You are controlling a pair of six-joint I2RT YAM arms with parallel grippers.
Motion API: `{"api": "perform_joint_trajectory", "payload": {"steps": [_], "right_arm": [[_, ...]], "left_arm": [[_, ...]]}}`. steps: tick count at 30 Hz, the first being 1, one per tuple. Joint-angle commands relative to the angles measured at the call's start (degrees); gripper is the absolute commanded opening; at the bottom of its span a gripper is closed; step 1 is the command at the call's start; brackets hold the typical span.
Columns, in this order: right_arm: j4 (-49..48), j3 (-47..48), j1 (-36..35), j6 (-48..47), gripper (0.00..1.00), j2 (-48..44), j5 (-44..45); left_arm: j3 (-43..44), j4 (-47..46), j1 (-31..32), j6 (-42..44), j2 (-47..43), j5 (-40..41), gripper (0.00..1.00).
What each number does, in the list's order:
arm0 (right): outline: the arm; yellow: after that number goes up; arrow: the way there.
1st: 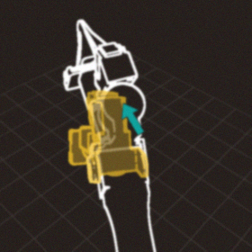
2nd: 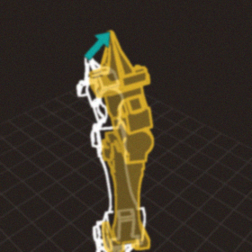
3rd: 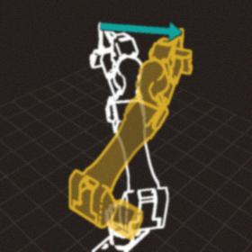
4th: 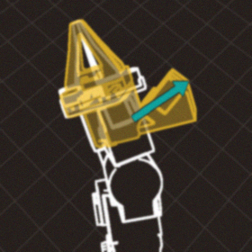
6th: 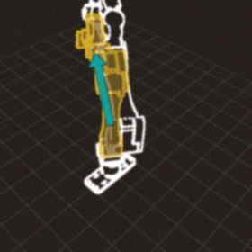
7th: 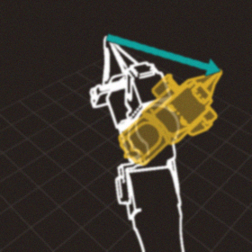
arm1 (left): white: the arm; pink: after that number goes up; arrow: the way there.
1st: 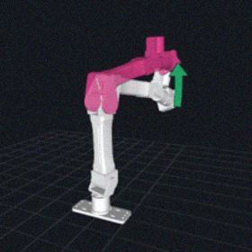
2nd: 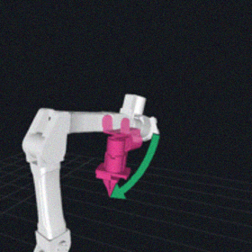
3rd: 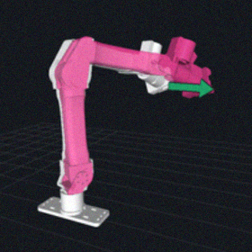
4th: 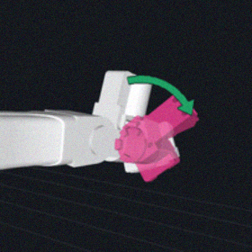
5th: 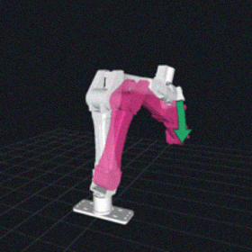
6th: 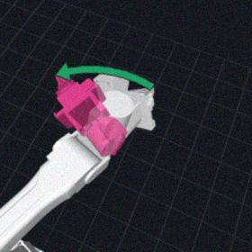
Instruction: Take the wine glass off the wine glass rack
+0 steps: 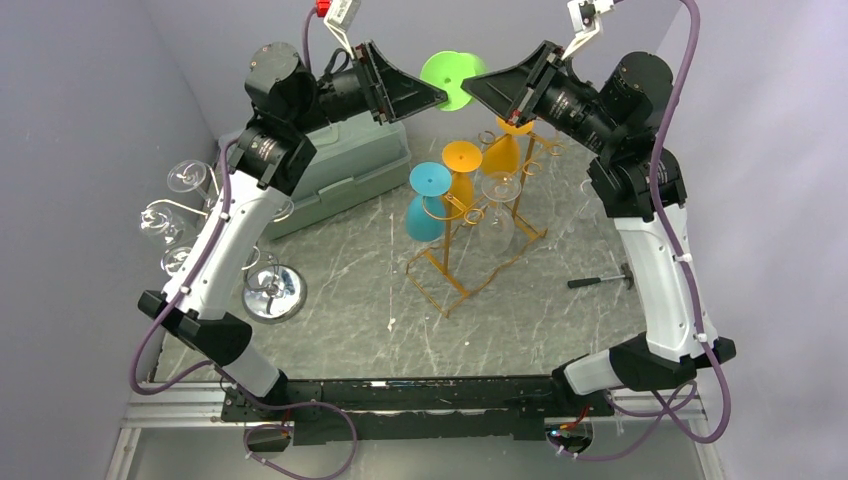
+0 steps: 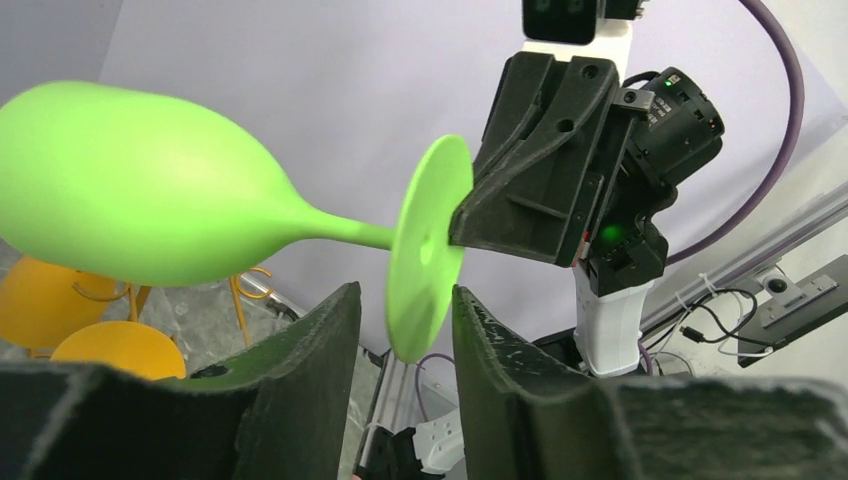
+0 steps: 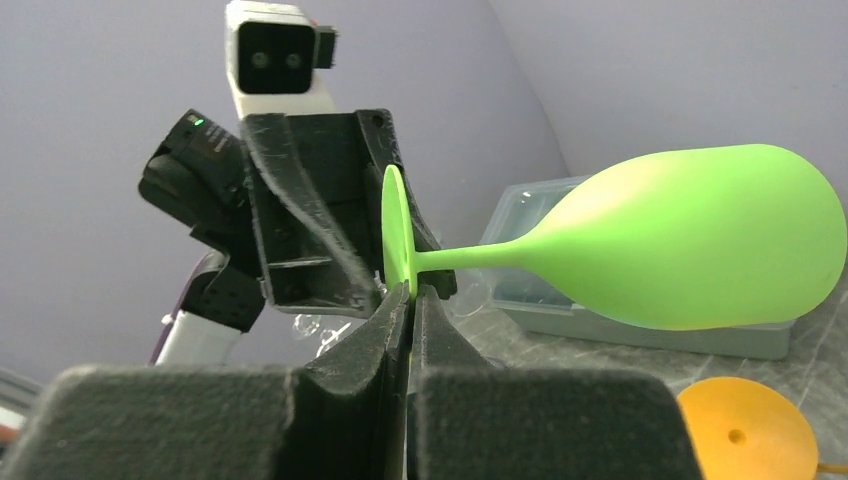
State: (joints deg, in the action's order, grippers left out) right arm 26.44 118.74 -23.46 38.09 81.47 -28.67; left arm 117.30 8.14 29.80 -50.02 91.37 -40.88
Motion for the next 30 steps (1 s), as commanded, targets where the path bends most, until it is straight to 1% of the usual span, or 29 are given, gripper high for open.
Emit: {"api": "perform_joint_trajectory", "payload": {"steps": [1, 5, 7, 8, 9, 10, 13, 14, 16, 18, 20, 22, 26, 30], "right_arm": [[-6.3, -0.3, -0.3, -0.8, 0.0, -1.0, -4.1], [-7.5, -1.4, -0.3, -0.7, 0.0, -0.9, -5.4], [-8.0, -1.8, -0.3, -0.9, 0.0, -1.0, -5.7], [-8.1, -2.1, -0.3, -1.2, 0.0, -1.2, -5.5], [-8.1, -2.3, -0.3, -1.9, 0.04, -1.2, -5.1], [-7.5, -2.2, -0.2, -2.7, 0.15, -1.4, -4.5], [-7.2, -2.5, 1.1, -4.7, 0.59, -1.9, -2.8], [-7.8, -3.1, 2.2, -4.7, 0.69, -2.2, -2.8], [-10.8, -5.7, 5.8, -2.6, 0.81, -3.1, -4.3], [-17.5, -10.9, 11.2, 2.3, 0.89, -4.5, -8.3], [-24.6, -15.7, 15.7, 6.9, 0.93, -5.4, -12.2], [-28.8, -17.6, 17.8, 9.2, 0.95, -4.5, -15.2], [-35.9, -18.9, 18.9, 13.7, 0.96, -1.7, -20.1], [-48.2, -22.1, 18.9, 20.8, 0.97, -0.7, -23.5]], "left_arm": [[-0.5, -4.4, -0.3, -2.4, -1.4, -2.1, 0.4], [-1.3, -5.9, -0.3, -3.4, -1.9, -2.8, 0.25], [-1.7, -6.8, -0.3, -3.8, -2.4, -3.1, 0.13], [-1.8, -7.0, -0.4, -3.9, -2.7, -3.2, 0.04], [-2.1, -7.2, -0.4, -4.1, -3.1, -3.0, 0.0], [-2.7, -7.6, -0.6, -4.6, -3.8, -2.9, 0.0], [-4.9, -11.1, -1.8, -7.7, -5.5, -2.3, 0.0], [-6.0, -12.8, -2.5, -9.1, -6.2, -1.9, 0.0], [-7.9, -15.5, -3.6, -13.0, -7.3, -1.1, 0.0], [-8.7, -16.9, -4.5, -15.5, -8.2, -0.3, 0.0], [-9.5, -18.6, -5.2, -18.4, -8.9, 0.8, 0.0], [-9.9, -21.1, -5.5, -22.1, -9.0, 1.7, 0.0], [-11.2, -28.9, -5.5, -31.7, -8.6, 2.6, 0.0], [-10.3, -34.7, -5.5, -37.7, -7.6, 2.1, 0.0]]}}
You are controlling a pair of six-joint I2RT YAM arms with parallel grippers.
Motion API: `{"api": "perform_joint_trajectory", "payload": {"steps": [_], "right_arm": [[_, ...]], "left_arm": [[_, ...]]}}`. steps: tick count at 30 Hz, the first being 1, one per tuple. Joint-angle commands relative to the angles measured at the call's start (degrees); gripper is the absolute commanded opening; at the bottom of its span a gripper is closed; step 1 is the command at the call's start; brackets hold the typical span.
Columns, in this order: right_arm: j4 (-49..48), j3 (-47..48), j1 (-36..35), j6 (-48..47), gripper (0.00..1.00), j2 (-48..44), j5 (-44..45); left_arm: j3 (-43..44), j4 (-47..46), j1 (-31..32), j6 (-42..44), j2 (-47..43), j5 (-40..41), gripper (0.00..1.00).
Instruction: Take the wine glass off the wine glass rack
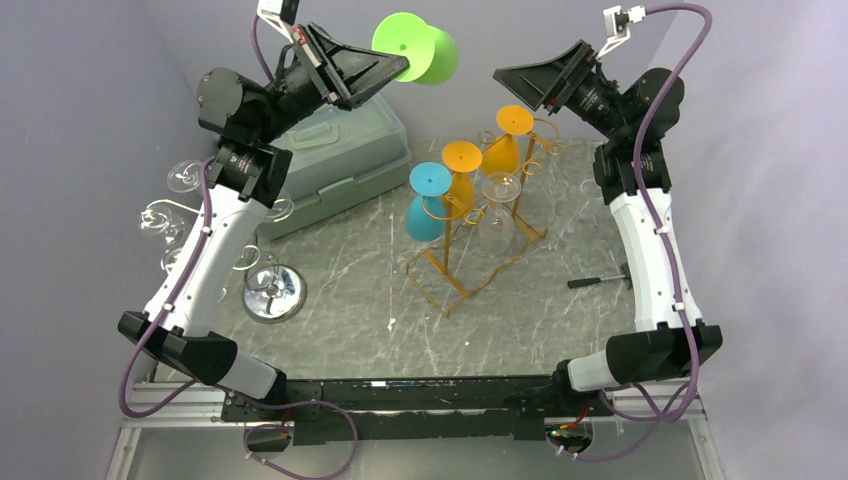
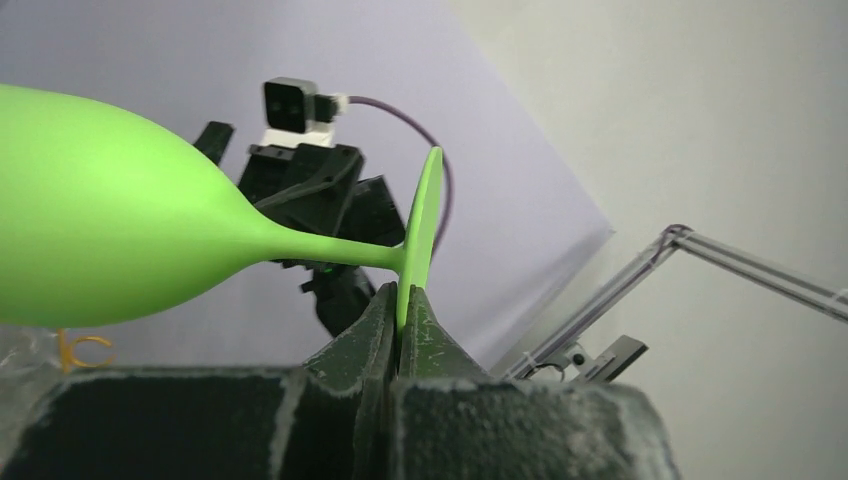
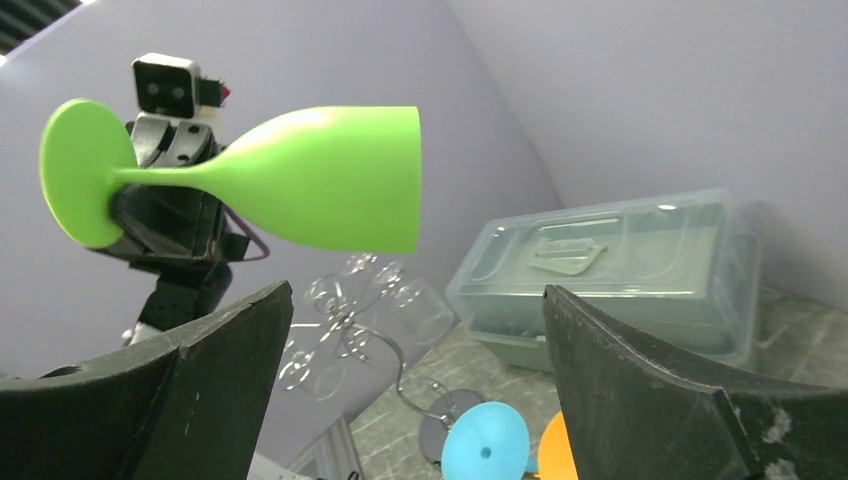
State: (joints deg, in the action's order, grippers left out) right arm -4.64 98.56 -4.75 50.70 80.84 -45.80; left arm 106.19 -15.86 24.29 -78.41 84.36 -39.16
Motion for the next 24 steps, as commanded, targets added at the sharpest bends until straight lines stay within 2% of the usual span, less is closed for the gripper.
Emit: {"api": "perform_joint_trajectory", "payload": {"steps": [1, 7, 16, 24], "right_arm": [[-19.5, -2.5, 0.1, 9.5, 0.98, -0.3, -6.7], [-26.4, -3.5, -0.7, 13.4, 1.0, -0.1, -7.5], [-30.4, -0.2, -4.3, 15.7, 1.0, 2.4, -8.2], [-41.7, 2.7, -7.0, 24.9, 0.98, 5.6, -9.0]], "left_arm": [[0.9, -11.1, 0.0, -10.1, -0.5, 0.2, 0.0], [-0.6, -16.5, 0.5, -16.3, -0.2, -0.6, 0.0], [0.8, -19.1, 3.4, -19.0, 1.7, -1.6, 0.0], [0.5, -21.6, 4.9, -20.8, 2.3, -1.1, 0.0]]}}
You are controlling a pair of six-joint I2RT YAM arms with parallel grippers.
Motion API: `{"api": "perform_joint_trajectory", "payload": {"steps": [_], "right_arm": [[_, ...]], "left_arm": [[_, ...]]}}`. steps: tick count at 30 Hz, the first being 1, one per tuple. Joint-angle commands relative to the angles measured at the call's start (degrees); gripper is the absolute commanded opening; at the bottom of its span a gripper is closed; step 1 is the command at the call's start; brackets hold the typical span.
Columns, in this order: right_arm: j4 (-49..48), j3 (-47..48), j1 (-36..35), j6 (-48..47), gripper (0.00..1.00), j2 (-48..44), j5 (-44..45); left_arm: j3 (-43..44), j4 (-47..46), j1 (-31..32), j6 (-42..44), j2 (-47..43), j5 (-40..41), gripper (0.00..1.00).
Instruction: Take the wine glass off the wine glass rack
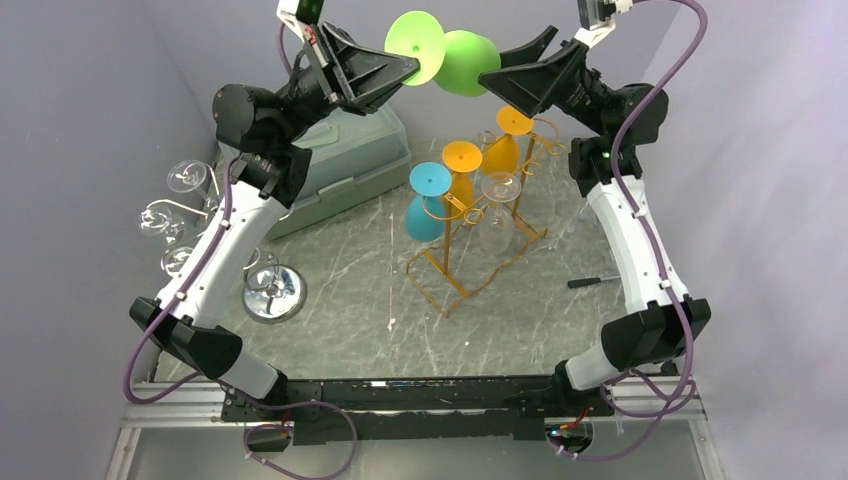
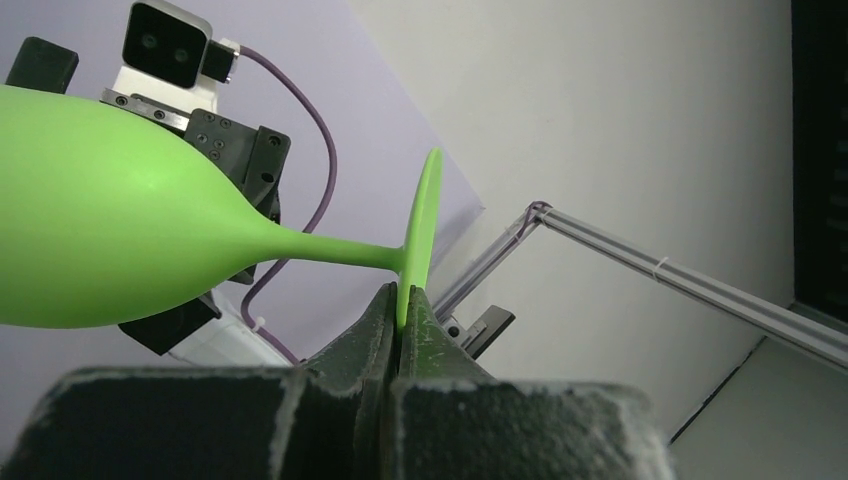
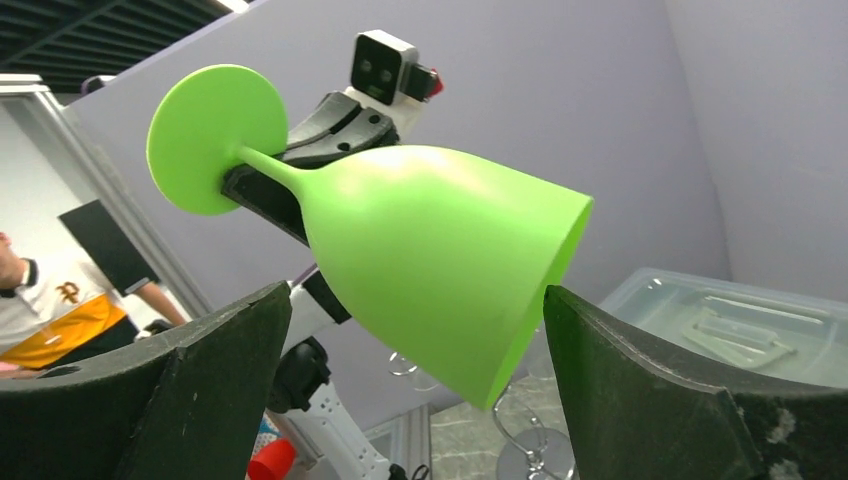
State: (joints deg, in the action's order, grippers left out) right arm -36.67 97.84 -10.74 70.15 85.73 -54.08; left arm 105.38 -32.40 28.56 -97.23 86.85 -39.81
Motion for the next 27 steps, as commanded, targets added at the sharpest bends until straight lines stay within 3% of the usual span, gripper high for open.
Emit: {"api": "perform_joint_trajectory", "payload": {"steps": [1, 8, 22, 25, 27], "right_arm": [[-11.8, 4.0, -1.2, 7.5, 0.97, 1.3, -0.7], [-23.6, 6.9, -2.9, 17.7, 0.86, 5.0, 0.4], [-29.4, 9.0, -5.4, 22.2, 0.55, 4.4, 2.1], [-30.6, 9.8, -5.8, 23.2, 0.45, 4.7, 2.2], [-30.6, 10.4, -6.2, 23.3, 0.3, 4.7, 2.0]], "left_arm": [[1.3, -5.2, 0.7, -2.2, -0.3, -0.2, 0.0], [0.6, -7.0, 1.0, -3.3, -1.4, 0.7, 0.0], [-3.7, -11.5, 1.0, -5.8, -4.5, 2.5, 0.0], [-4.3, -12.1, 1.0, -6.3, -5.0, 2.4, 0.0], [-4.5, -12.2, 1.0, -6.4, -5.2, 2.3, 0.0]]}}
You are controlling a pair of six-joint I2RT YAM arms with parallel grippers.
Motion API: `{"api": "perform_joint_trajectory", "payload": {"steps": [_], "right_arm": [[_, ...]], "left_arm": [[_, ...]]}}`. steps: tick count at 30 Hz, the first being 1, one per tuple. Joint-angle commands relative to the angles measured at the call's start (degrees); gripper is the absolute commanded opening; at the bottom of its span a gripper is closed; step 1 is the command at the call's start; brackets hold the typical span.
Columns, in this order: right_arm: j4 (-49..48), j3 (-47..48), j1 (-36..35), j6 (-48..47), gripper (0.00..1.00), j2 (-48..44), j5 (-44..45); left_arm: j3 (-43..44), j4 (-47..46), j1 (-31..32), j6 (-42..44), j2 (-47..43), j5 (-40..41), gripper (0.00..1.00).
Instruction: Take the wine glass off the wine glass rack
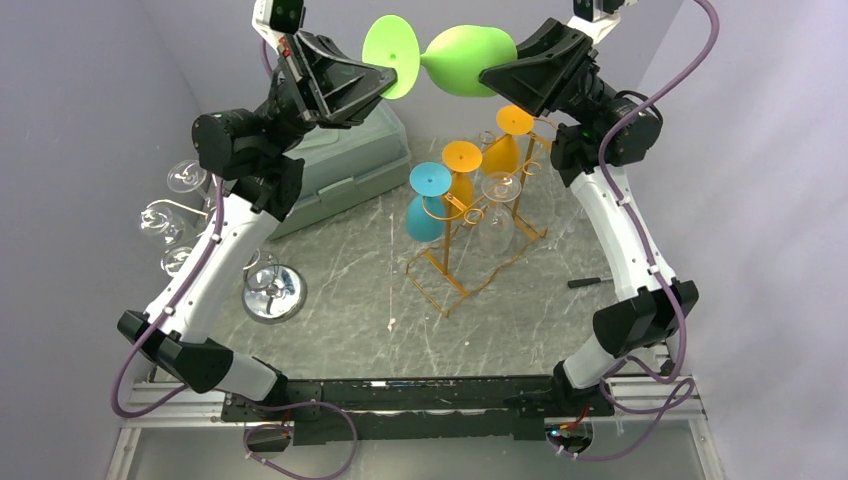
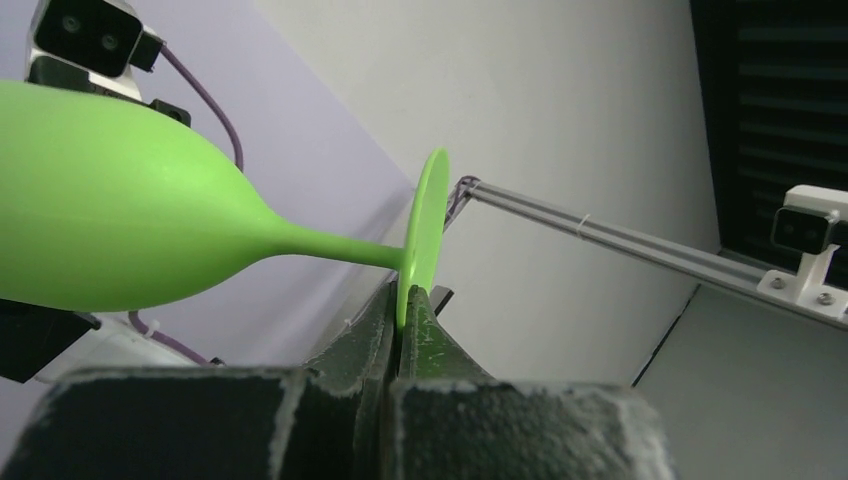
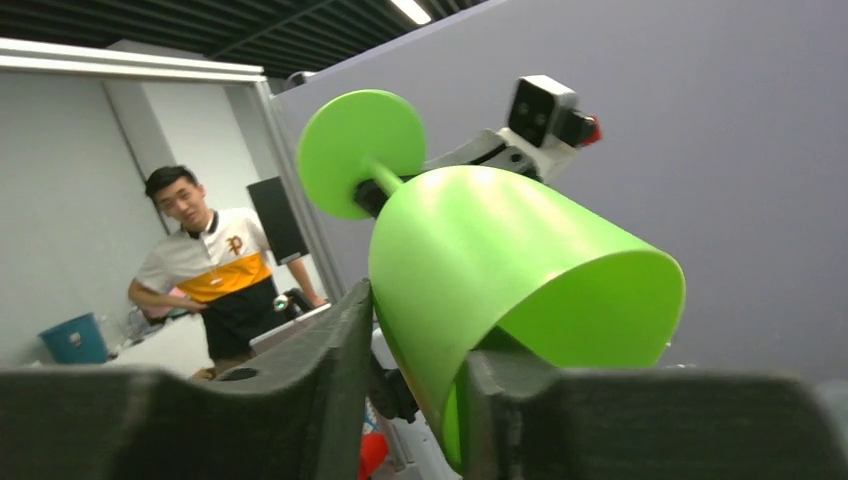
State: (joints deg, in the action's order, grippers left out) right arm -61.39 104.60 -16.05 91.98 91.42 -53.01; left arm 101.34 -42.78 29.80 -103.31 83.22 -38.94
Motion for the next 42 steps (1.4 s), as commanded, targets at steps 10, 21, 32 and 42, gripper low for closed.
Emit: {"api": "perform_joint_trajectory", "payload": {"steps": [10, 21, 32, 42], "right_arm": [[2.2, 0.6, -1.9, -5.9, 0.0, -7.1, 0.6], [55.8, 3.5, -1.9, -43.5, 0.0, -21.0, 14.9], [98.1, 9.5, -1.9, -60.8, 0.0, -25.9, 59.8], [124.9, 6.2, -1.9, -58.0, 0.0, -33.7, 88.4]], "left_arm": [[-5.3, 4.4, -0.2, 5.5, -6.6, 2.5, 0.4], [-6.8, 30.6, -0.2, 31.8, -16.3, 7.0, 1.0], [-0.3, 63.7, -0.2, 61.6, -18.5, 11.2, 1.0], [-2.2, 71.5, 0.1, 71.1, -16.8, 9.5, 1.0]]}}
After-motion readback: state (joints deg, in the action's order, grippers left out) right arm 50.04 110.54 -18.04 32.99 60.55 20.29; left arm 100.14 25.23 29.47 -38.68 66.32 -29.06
